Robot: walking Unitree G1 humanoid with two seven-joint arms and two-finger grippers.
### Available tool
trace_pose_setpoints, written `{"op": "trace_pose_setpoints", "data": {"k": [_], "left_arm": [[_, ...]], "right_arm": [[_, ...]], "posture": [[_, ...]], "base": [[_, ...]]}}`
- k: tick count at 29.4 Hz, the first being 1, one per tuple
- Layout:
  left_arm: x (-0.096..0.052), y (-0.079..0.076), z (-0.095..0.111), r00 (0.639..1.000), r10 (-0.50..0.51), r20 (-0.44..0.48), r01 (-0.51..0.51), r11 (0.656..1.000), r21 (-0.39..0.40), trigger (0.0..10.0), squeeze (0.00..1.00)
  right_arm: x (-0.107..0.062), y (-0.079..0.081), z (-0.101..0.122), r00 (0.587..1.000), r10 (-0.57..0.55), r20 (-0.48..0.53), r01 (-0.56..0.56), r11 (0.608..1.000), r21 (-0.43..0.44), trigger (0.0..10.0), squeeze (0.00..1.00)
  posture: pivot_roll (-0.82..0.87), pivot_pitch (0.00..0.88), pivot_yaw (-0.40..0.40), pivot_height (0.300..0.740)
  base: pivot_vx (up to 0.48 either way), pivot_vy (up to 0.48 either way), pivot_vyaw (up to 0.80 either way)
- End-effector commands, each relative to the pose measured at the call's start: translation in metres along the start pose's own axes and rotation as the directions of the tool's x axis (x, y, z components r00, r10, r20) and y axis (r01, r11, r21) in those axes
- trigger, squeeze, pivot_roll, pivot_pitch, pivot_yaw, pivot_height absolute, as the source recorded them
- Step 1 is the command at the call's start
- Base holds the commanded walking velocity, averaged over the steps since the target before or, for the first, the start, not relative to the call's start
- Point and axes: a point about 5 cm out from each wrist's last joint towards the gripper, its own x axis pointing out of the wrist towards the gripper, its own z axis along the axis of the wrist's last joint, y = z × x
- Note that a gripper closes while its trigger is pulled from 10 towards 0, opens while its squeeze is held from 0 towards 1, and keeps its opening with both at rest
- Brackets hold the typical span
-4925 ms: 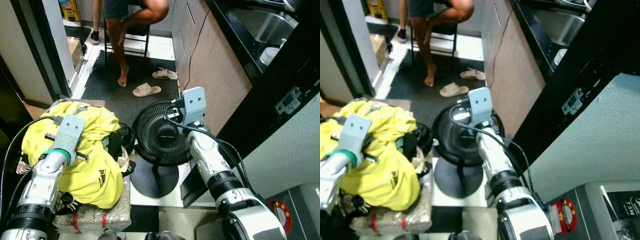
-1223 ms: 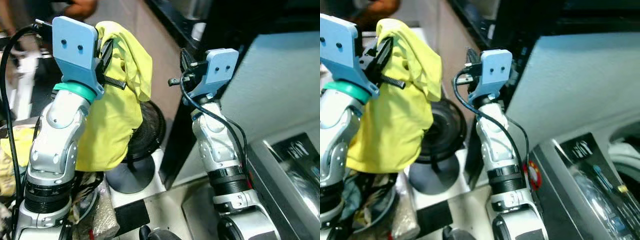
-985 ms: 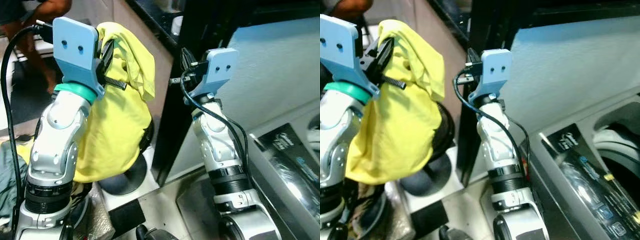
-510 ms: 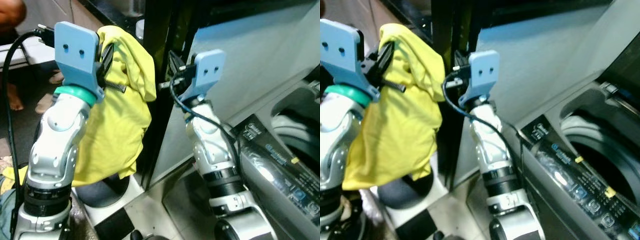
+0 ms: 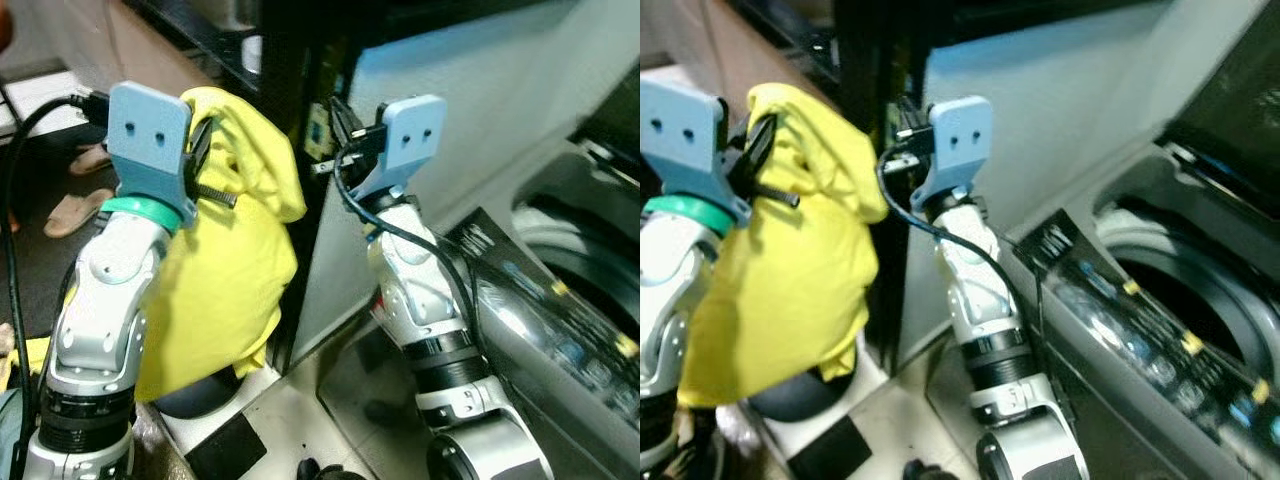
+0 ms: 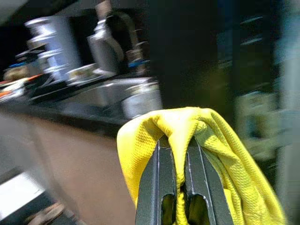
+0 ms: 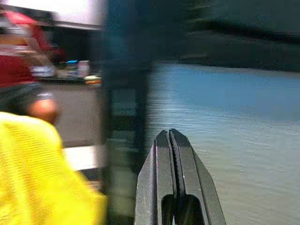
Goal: Clothes washing
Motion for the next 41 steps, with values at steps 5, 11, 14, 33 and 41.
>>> {"op": "trace_pose_setpoints", "data": {"k": [5,11,14,33,41], "left_arm": [[0.000,-0.002,0.001,1.000,-0.008,0.021,0.008,1.000,0.018,10.0,0.00],[0.000,-0.001,0.001,1.000,-0.009,0.022,0.009,1.000,0.019,10.0,0.00],[0.000,-0.002,0.002,1.000,-0.011,0.028,0.011,1.000,0.017,10.0,0.00],[0.000,0.000,0.010,0.998,-0.008,0.060,0.007,1.000,0.017,10.0,0.00],[0.000,0.000,0.014,0.997,-0.013,0.074,0.013,1.000,0.009,10.0,0.00]], "right_arm": [[-0.003,-0.004,-0.003,1.000,-0.020,-0.006,0.020,1.000,0.011,10.0,0.00],[-0.003,-0.004,-0.004,1.000,-0.021,-0.007,0.021,1.000,0.010,10.0,0.00],[-0.003,-0.005,-0.004,1.000,-0.022,-0.007,0.022,1.000,0.009,10.0,0.00],[0.004,-0.007,0.013,0.997,-0.051,0.059,0.049,0.998,0.025,10.0,0.00],[0.009,-0.008,0.029,0.990,-0.060,0.127,0.057,0.998,0.033,10.0,0.00]], "posture": [[0.16,0.002,-0.049,0.740],[0.16,0.001,-0.047,0.740],[0.16,0.000,-0.046,0.740],[0.16,0.013,-0.045,0.740],[0.17,0.017,-0.046,0.740]], "base": [[0.000,0.000,-0.80],[0.000,0.000,-0.80],[0.000,0.000,-0.80],[0.000,0.000,-0.80],[0.000,0.000,-0.80]]}}
